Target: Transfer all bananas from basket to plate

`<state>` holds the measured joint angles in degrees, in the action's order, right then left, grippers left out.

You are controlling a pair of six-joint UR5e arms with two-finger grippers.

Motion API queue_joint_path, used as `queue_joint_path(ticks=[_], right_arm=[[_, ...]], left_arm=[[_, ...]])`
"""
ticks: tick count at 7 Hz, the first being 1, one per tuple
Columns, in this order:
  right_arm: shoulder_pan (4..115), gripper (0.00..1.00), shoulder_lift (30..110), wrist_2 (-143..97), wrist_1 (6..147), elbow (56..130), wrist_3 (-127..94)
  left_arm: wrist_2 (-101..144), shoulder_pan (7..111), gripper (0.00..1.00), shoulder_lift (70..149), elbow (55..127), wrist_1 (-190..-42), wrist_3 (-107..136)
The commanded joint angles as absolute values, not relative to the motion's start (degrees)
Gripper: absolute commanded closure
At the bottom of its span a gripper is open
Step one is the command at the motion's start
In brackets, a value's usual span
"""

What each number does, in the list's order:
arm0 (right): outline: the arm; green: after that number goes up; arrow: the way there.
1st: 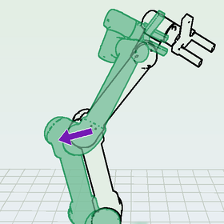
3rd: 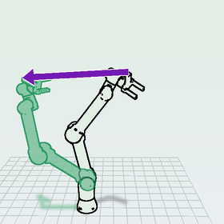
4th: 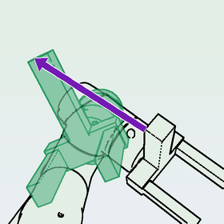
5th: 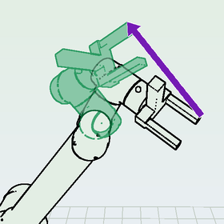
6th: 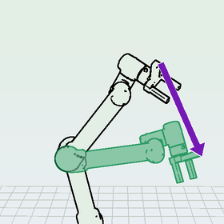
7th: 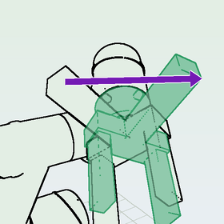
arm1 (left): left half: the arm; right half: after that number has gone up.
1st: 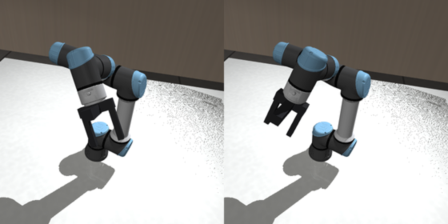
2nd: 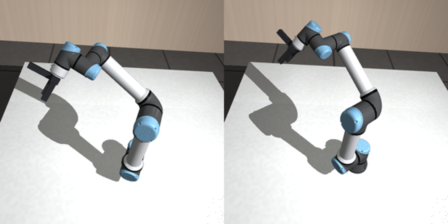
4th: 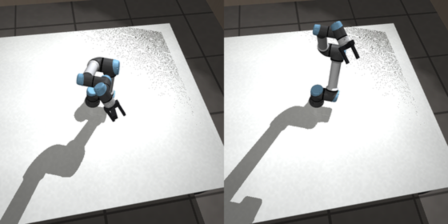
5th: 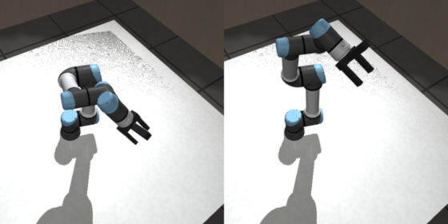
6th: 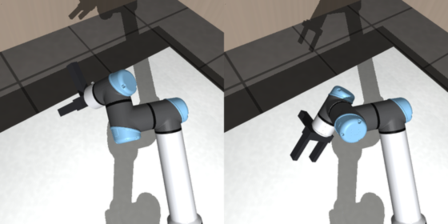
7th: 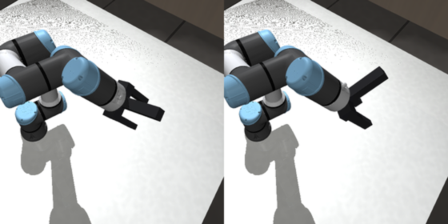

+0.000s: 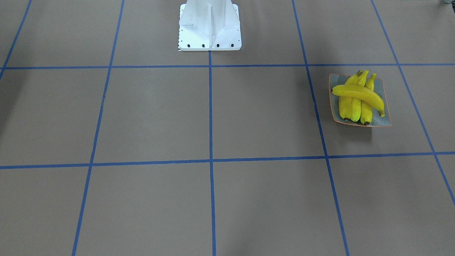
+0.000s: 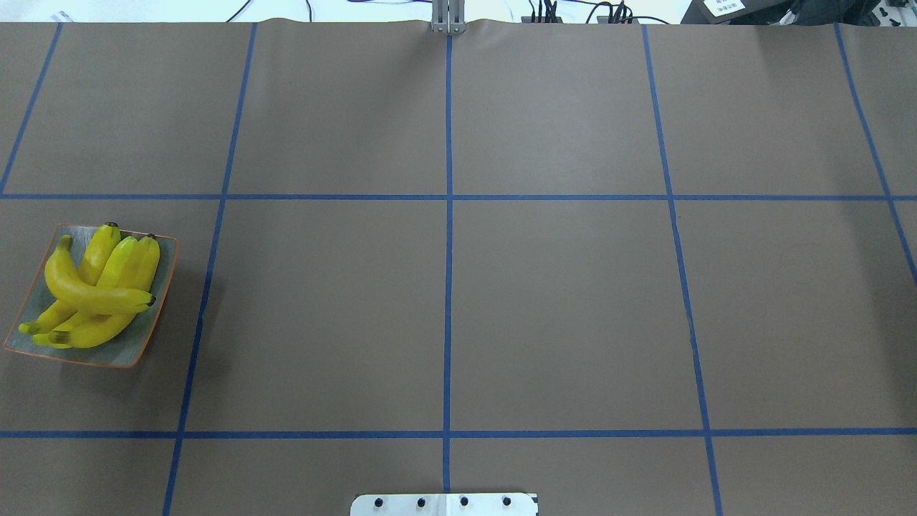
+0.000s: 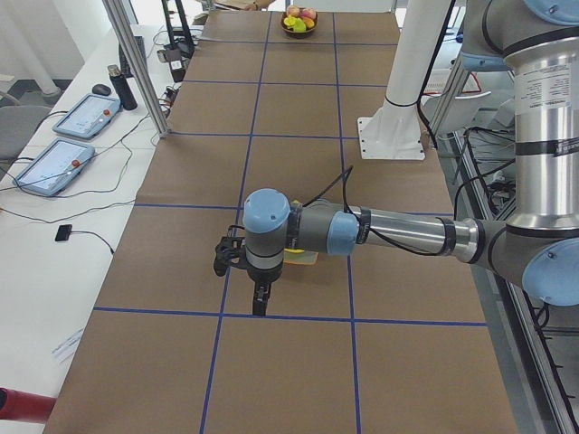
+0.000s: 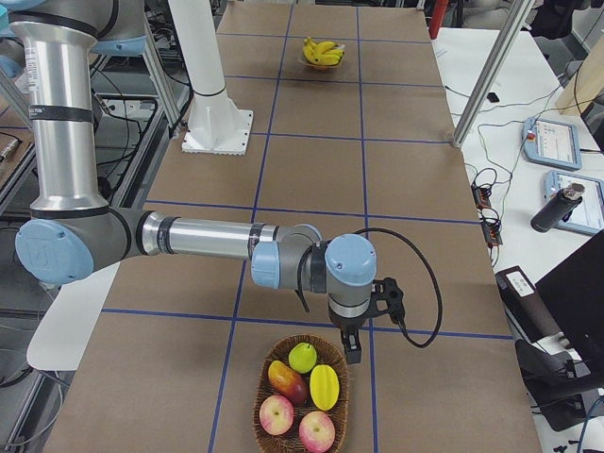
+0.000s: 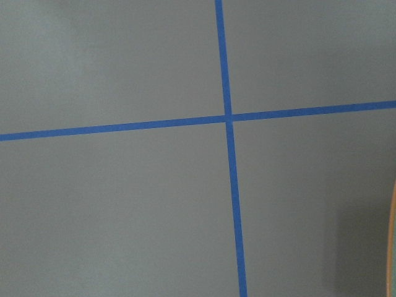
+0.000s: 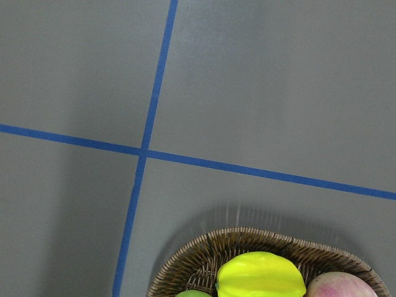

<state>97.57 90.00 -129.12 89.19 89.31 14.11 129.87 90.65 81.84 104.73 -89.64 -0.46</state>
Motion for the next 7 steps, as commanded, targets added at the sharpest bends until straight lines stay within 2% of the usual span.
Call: queue_joint_path(ticks=[1,7], right_arm=[[97.6,0.00,90.6,-129.0,89.2,90.0,10.5],[97.4,0.00,90.5,-129.6,88.6,91.2,6.9]], left_arm=[[130.3,90.6,0.00,80.8,105.8,-89.8,-0.8],[130.0,90.5,0.00,77.7,105.6,-89.7,-0.9]])
